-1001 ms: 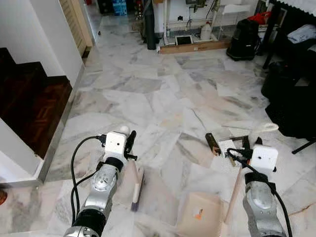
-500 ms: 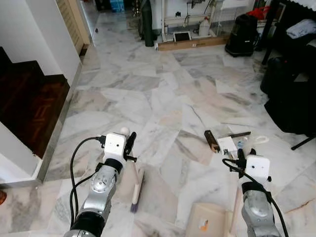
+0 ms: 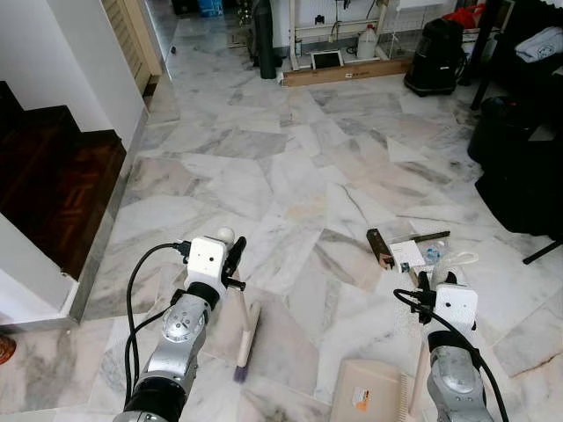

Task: Sweep floor

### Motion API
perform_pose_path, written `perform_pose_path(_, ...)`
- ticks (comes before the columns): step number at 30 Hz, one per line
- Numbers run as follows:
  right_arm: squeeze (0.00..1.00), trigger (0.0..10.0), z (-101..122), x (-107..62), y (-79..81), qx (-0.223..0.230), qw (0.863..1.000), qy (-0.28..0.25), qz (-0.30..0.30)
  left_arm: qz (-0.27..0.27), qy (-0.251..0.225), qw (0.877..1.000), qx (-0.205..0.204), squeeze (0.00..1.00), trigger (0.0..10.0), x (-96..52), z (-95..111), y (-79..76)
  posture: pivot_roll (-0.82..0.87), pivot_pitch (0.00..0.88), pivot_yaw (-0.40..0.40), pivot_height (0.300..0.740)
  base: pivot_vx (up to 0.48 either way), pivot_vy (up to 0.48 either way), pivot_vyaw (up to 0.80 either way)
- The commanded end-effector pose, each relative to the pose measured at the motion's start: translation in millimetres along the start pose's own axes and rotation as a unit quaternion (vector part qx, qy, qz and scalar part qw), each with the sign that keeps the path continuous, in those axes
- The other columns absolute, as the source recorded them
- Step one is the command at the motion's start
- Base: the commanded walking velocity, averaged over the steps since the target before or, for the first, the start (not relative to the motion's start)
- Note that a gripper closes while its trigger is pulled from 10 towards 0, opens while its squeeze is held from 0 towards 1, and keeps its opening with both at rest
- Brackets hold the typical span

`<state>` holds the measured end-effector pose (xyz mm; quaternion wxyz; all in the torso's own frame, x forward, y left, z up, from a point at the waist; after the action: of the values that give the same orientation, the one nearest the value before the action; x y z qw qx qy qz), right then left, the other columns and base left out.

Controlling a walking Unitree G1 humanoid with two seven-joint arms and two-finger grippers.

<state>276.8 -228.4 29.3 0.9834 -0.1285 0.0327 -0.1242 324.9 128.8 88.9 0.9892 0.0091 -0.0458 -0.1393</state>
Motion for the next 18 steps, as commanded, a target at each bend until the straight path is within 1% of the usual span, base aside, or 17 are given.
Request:
perform_pose_path(1, 1.00, 10.0, 3.3, 2.5, 3.0, -0.005, 1.000, -0.008, 0.006, 0.000, -0.014, 1.000, 0.001, 0.00, 10.0, 0.7, 7.3, 2.8, -0.08, 0.087, 0.097, 0.740, 0.000, 0.000, 0.00)
perform_pose_path(5, 1.00, 10.0, 8.8, 5.4, -0.4, -0.004, 1.000, -0.022, -0.006, -0.003, -0.012, 1.000, -0.001, 0.00, 10.0, 0.9, 6.9, 2.1, -0.08, 0.085, 0.096, 0.740, 0.000, 0.000, 0.00)
perform_pose_path(10, 1.00, 10.0, 13.6, 6.9, -0.2, -0.002, 0.999, -0.034, -0.006, -0.005, -0.009, 1.000, -0.002, 0.00, 10.0, 0.7, 6.1, 1.6, -0.08, 0.084, 0.095, 0.740, 0.000, 0.000, 0.00)
perform_pose_path(11, 0.93, 10.0, 14.1, 7.0, -0.3, -0.002, 0.999, -0.035, -0.006, -0.006, -0.009, 1.000, -0.002, 0.00, 10.0, 0.7, 6.1, 1.5, -0.08, 0.084, 0.095, 0.740, 0.000, 0.000, 0.00)
perform_pose_path(12, 0.00, 10.0, 14.5, 7.2, -0.8, -0.002, 0.999, -0.035, -0.008, -0.007, -0.008, 1.000, -0.003, 0.00, 10.0, 0.9, 6.0, 1.1, -0.08, 0.083, 0.094, 0.740, 0.000, 0.000, 0.00)
perform_pose_path(18, 0.00, 10.0, 7.2, 2.8, -9.9, -0.017, 0.999, -0.021, -0.027, -0.013, -0.004, 1.000, -0.006, 0.00, 10.0, 0.8, 4.8, -0.9, -0.08, 0.080, 0.091, 0.740, 0.000, 0.000, 0.00)
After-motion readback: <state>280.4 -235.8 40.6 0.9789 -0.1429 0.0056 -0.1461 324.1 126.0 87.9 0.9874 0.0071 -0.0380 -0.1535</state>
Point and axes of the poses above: a point about 5 cm out from each wrist's last joint towards the gripper, its own x axis pointing out of the wrist towards the gripper, its own z axis along the axis of the wrist's last joint, y = z × x, the point moved 1 cm from there along x, pointing out of the wrist towards the gripper, and after that the axes turned 4 degrees about -x, right-handed, at the moved point
